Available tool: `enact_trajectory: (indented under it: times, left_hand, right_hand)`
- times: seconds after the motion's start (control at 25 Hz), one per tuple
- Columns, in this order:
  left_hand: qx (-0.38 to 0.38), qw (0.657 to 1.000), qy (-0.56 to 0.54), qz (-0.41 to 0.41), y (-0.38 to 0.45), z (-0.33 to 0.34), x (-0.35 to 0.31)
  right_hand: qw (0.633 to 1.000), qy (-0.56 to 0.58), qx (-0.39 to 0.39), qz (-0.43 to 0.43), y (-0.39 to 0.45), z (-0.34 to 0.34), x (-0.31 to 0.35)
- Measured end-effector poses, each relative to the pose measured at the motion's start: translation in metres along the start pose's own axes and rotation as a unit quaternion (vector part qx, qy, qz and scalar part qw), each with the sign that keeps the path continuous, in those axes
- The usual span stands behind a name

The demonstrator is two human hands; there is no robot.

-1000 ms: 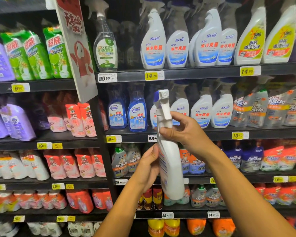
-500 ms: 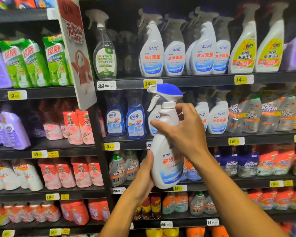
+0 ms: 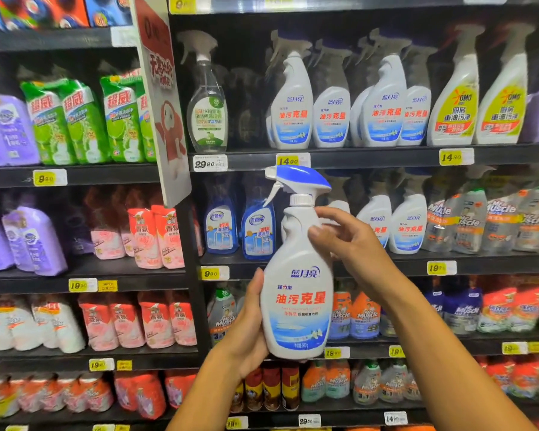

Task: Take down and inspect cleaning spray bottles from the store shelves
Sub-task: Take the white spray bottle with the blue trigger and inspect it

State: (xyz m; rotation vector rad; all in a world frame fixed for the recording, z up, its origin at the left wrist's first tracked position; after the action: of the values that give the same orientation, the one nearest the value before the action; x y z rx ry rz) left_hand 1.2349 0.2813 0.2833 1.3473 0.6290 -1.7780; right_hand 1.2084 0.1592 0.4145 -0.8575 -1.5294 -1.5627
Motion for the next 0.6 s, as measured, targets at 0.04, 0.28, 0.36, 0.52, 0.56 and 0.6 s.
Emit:
enact_trajectory:
  times: [0.04, 0.28, 0.36, 0.52, 0.56, 0.6]
  left_hand:
    - [0.003, 1.0, 0.002, -0.003, 0.0, -0.001, -0.001]
    - [0.022, 0.993, 0.113, 0.008, 0.005, -0.006, -0.029]
    - [0.015, 0.981, 0.188, 0.039, 0.01, -0.004, -0.048]
    - [0.015, 0.971, 0.22, 0.088, 0.025, 0.002, -0.077]
    - [0.016, 0.972, 0.214, 0.093, 0.03, 0.004, -0.081]
    - [0.017, 0.974, 0.203, 0.099, 0.035, 0.007, -0.085]
  right_hand:
    - [1.0, 0.008, 0.013, 0.006, -0.001, 0.003, -0.002]
    - [0.997, 0.023, -0.054, -0.044, 0.011, 0.002, 0.009]
    - [0.995, 0.008, -0.081, -0.059, 0.017, -0.002, 0.018]
    - [0.991, -0.012, -0.107, -0.079, 0.029, -0.011, 0.034]
    - [0.991, -0.019, -0.109, -0.081, 0.032, -0.014, 0.038]
    - [0.99, -0.026, -0.109, -0.082, 0.035, -0.017, 0.042]
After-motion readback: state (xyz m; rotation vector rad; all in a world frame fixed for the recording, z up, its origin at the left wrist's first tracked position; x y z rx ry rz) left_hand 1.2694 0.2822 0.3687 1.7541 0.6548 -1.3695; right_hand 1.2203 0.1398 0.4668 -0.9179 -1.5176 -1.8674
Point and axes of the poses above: each hand's wrist, its own y-axis towards the middle knuckle, its own z-axis out of the palm, x = y × z, the point moved 10 cm from there along y, towards the middle knuckle, and after that the axes turned 7 degrees about y, right-handed, at the moved point
